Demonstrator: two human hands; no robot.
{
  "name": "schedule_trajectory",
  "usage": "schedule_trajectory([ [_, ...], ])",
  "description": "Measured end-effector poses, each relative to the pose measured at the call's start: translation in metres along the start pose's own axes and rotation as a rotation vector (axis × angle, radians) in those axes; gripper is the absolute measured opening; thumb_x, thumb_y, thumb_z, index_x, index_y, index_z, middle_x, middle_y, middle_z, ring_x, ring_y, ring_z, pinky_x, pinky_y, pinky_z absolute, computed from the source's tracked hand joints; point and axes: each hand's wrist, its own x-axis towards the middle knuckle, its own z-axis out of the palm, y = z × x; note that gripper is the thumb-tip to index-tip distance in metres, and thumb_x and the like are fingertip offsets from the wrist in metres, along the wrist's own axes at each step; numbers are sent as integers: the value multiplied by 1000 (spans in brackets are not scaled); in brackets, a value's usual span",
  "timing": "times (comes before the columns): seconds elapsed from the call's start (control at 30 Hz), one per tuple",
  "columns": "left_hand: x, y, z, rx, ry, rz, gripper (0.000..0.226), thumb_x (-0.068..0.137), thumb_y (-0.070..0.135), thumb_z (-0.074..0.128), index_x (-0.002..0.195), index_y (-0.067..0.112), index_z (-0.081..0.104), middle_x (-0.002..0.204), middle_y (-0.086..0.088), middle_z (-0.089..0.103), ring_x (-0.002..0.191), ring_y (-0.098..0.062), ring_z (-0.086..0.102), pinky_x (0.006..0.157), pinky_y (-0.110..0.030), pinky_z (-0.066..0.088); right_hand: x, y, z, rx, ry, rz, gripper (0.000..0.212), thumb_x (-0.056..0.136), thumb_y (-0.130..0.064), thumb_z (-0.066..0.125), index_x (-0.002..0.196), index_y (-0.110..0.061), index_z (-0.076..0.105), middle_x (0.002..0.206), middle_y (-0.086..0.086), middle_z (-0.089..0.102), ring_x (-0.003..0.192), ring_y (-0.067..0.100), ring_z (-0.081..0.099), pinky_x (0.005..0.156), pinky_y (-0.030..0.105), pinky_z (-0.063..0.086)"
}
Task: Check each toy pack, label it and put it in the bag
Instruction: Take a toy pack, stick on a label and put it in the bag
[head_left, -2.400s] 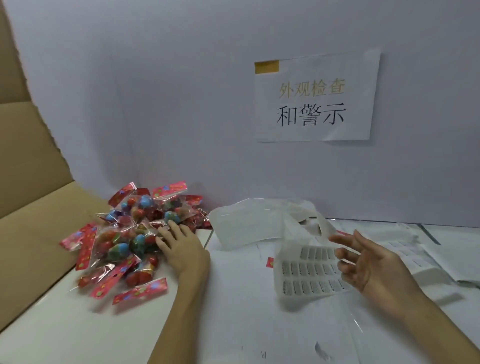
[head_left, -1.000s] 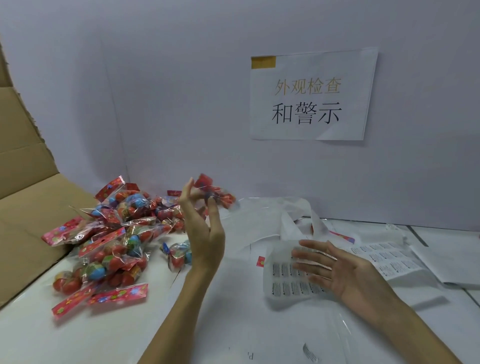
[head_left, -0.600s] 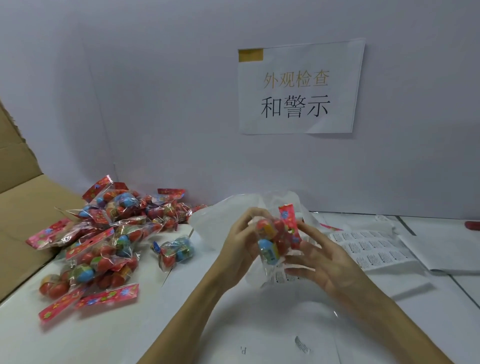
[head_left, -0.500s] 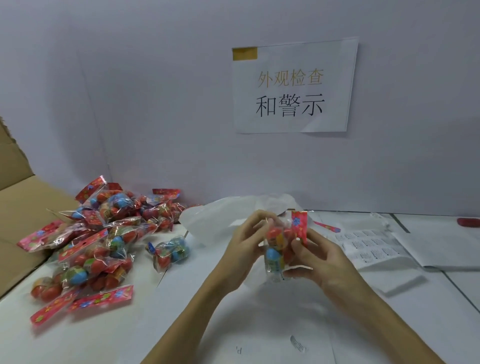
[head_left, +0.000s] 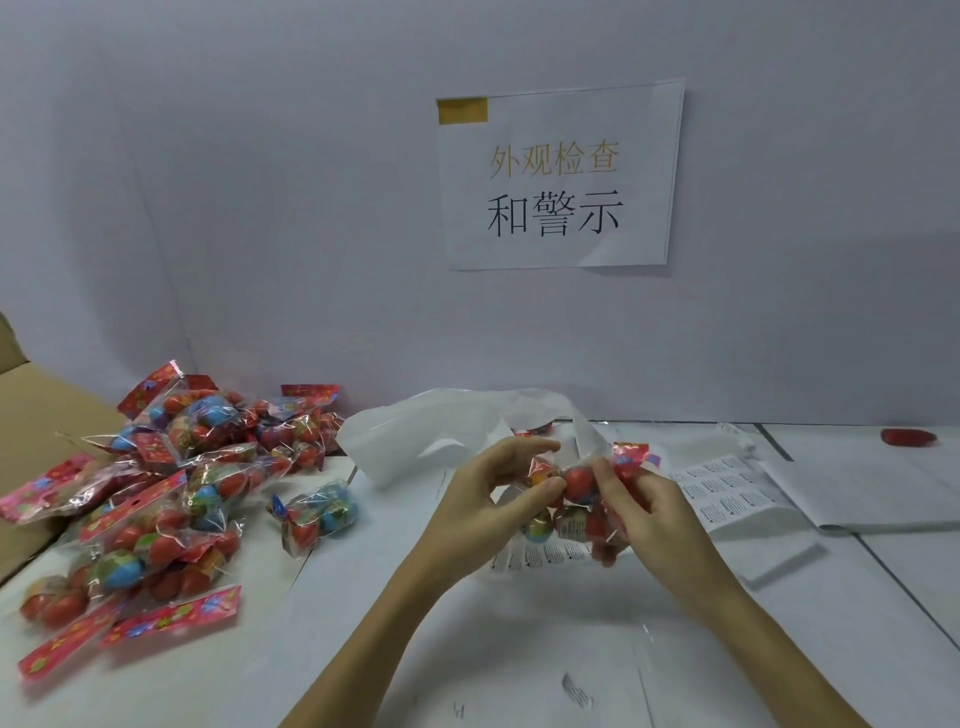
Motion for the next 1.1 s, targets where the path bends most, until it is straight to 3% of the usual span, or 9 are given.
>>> schedule_trajectory([
  [0.13, 2, -3, -3, -38, 30, -73, 25, 93, 28, 78, 117, 28, 72, 111, 5, 76, 111, -16, 70, 99, -46, 58, 2, 5, -3, -157, 82, -58, 32, 97, -48, 56, 108, -30, 80, 76, 3, 76, 66, 19, 75, 58, 35, 62],
  [0.23, 2, -3, -3, -62, 28, -99, 21, 97, 36, 72, 114, 26, 73, 111, 1, 76, 111, -19, 71, 100, -44, 58, 4, 9, -4, -190, 82, -91, 28, 95, -47, 59, 109, -34, 80, 69, -16, 71, 64, 3, 67, 62, 21, 56],
  [0.3, 1, -1, -3, -92, 30, -130, 24, 97, 44, 67, 111, 27, 75, 109, 2, 77, 109, -19, 72, 98, -38, 59, 5, 10, -4, -137, 68, -111, 19, 98, -34, 63, 107, -33, 80, 69, -22, 69, 65, 0, 65, 61, 13, 51],
  [0.37, 1, 1, -4, -137, 38, -169, 28, 100, 47, 62, 107, 25, 78, 105, 1, 77, 107, -20, 73, 94, -36, 60, 5, 11, -7, -73, 64, -109, 18, 100, -21, 66, 104, -31, 81, 83, -17, 76, 77, 0, 71, 67, 15, 55],
  [0.5, 3, 0, -6, -200, 123, -206, 31, 106, 33, 56, 103, 13, 80, 101, -7, 79, 100, -29, 75, 98, -53, 55, 7, 8, -13, 75, 20, 48, 21, 103, -17, 62, 105, -19, 83, 94, 4, 81, 89, 17, 78, 75, 22, 61],
  [0.7, 6, 1, -3, -216, 245, -223, 33, 101, 40, 57, 97, 21, 83, 91, -3, 80, 86, -19, 77, 84, -38, 58, 5, 6, -10, 21, 11, 29, 21, 104, -14, 60, 103, -20, 80, 93, 2, 81, 89, 17, 78, 78, 22, 61],
  [0.83, 6, 4, -1, -215, 260, -193, 32, 96, 48, 58, 94, 28, 83, 92, 1, 81, 86, -16, 78, 76, -30, 59, 6, 4, -12, -19, 66, -11, 22, 103, -12, 61, 99, -21, 81, 93, 0, 81, 91, 18, 78, 83, 31, 63],
  [0.97, 3, 0, 1, -99, 193, -111, 29, 101, 39, 56, 100, 24, 80, 95, 5, 80, 91, -16, 78, 78, -30, 63, 4, 0, -16, -12, 1, -53, 22, 103, -24, 60, 113, -24, 79, 100, -1, 80, 94, 14, 76, 78, 23, 60],
  [1.1, 4, -3, 0, -58, 176, -77, 36, 94, 46, 55, 102, 21, 80, 95, 7, 80, 93, -14, 77, 78, -24, 61, 2, -3, -15, -83, 59, -85, 20, 93, -39, 67, 97, -31, 84, 88, -11, 80, 82, 8, 75, 70, 15, 55],
])
